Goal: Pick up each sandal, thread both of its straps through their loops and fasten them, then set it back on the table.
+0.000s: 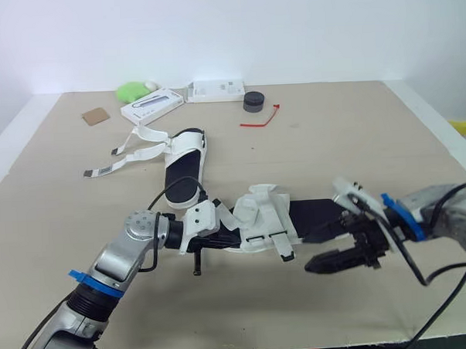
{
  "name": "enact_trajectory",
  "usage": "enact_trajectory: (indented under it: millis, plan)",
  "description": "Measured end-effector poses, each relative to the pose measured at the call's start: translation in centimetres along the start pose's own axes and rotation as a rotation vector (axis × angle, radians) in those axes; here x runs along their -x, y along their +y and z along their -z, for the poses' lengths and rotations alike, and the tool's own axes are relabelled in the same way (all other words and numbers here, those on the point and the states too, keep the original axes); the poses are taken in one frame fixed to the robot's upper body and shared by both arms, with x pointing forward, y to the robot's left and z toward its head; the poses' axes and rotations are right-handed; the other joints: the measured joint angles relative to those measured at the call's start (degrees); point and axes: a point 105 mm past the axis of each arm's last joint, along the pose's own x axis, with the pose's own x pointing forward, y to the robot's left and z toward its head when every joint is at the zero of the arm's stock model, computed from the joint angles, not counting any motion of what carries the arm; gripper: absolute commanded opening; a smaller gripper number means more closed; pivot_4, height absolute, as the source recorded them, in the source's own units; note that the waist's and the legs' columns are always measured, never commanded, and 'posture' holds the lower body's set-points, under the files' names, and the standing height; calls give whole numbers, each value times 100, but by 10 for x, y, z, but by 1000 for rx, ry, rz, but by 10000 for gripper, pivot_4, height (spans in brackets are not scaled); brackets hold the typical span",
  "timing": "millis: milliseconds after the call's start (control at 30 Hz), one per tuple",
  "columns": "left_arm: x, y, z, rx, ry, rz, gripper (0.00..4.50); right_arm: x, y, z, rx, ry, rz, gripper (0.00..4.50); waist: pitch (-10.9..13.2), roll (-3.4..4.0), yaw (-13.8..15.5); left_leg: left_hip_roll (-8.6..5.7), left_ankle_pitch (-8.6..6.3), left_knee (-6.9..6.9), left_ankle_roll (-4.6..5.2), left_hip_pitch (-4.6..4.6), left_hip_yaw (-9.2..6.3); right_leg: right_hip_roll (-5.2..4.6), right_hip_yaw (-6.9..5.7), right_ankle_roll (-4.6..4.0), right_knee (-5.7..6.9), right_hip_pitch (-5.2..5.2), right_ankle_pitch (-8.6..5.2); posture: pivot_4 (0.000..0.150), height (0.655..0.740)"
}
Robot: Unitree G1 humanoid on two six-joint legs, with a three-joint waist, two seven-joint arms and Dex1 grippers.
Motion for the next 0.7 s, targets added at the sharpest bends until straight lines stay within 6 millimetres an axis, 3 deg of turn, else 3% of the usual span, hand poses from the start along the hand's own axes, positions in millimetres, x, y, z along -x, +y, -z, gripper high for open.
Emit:
enact_trajectory:
  millis: [167, 533, 567, 633, 700]
  plan:
    - [0, 1, 3, 12, 5, -1, 0, -11, -5, -3, 17, -45, 18, 44298, 0, -1, -7, 4, 3, 2, -3, 30, -2, 13, -1, 3, -2, 47, 3, 1500, 7400]
    - [0, 0, 2, 10, 4, 7, 0, -23, -14, -6, 36, -82, 57, 44298, 0, 0, -6, 5, 2, 3, -3, 22, -10, 14, -1, 3, -4, 44, 1, 1500, 7400]
    - [0, 0, 2, 11, 4, 7, 0, -27, -14, -6, 31, -89, 47, 38775, 0, 0, -6, 6, 2, 4, -3, 22, -11, 16, -2, 2, -3, 44, 1, 1500, 7400]
    - [0, 0, 2, 11, 4, 7, 0, -28, -14, -6, 30, -87, 42, 33269, 0, 0, -5, 5, 2, 4, -3, 23, -12, 15, -3, 2, -3, 44, 1, 1500, 7400]
    - [0, 0, 2, 11, 4, 7, 0, -31, -14, -4, 27, -78, 35, 24478, -1, 0, -5, 5, 2, 4, -3, 23, -12, 15, -3, 2, -3, 44, 0, 1500, 7400]
